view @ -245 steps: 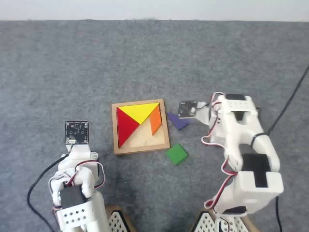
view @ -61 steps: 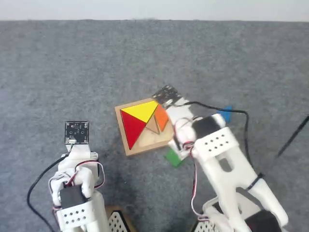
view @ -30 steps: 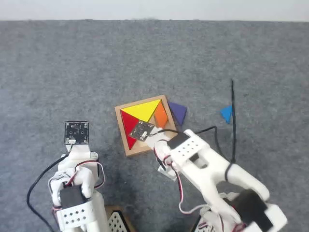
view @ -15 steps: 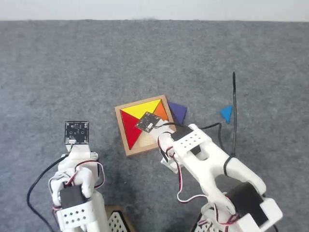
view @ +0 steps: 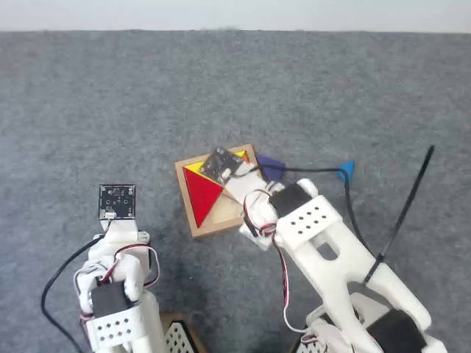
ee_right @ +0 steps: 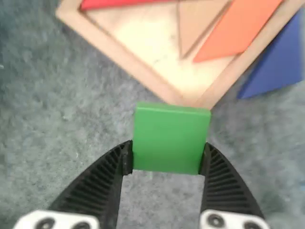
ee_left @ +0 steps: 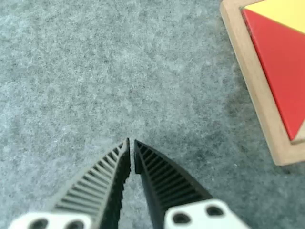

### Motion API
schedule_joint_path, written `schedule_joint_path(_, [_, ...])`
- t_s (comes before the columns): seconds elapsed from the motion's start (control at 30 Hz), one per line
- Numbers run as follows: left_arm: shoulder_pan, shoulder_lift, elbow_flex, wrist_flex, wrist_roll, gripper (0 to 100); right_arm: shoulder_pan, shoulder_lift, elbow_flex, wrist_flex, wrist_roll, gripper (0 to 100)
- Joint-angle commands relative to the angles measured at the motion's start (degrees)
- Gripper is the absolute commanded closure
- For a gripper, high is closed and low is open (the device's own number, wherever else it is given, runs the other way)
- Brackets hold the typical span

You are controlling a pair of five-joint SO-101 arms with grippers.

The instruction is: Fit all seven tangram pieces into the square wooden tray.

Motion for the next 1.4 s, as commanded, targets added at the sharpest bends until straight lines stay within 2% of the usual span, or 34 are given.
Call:
schedule_joint_path(0.0, [-0.2,-1.1,-0.5,0.3,-0.5,98,-1.7,6.5,-10.1,0.0,0.4,85.1])
schedule_joint_path(0.23, [-0.2,-1.1,-0.5,0.3,-0.5,98,-11.8,29.1,-25.8,-0.2,-3.4,85.1])
schedule_joint_path(0.4, [-0.2,-1.1,-0.5,0.3,-0.5,98,-11.2,38.3,-31.4,0.0,-4.6,85.2])
schedule_joint_path(0.67, [-0.2,-1.1,-0.5,0.3,-0.5,98,-10.5,39.4,-31.9,-0.1,-4.5,84.4])
schedule_joint_path(0.77, [-0.2,-1.1,-0.5,0.3,-0.5,98,-10.3,40.0,-32.7,0.1,-4.1,77.7])
schedule_joint_path(0.93, [-0.2,-1.1,-0.5,0.3,-0.5,98,-7.3,40.0,-33.1,1.6,-3.4,55.8])
schedule_joint_path(1.03, [-0.2,-1.1,-0.5,0.3,-0.5,98,-5.6,39.6,-33.1,1.5,-3.0,47.0])
schedule_joint_path(1.37, [-0.2,-1.1,-0.5,0.3,-0.5,98,-1.7,40.0,-38.2,1.3,-4.0,44.9])
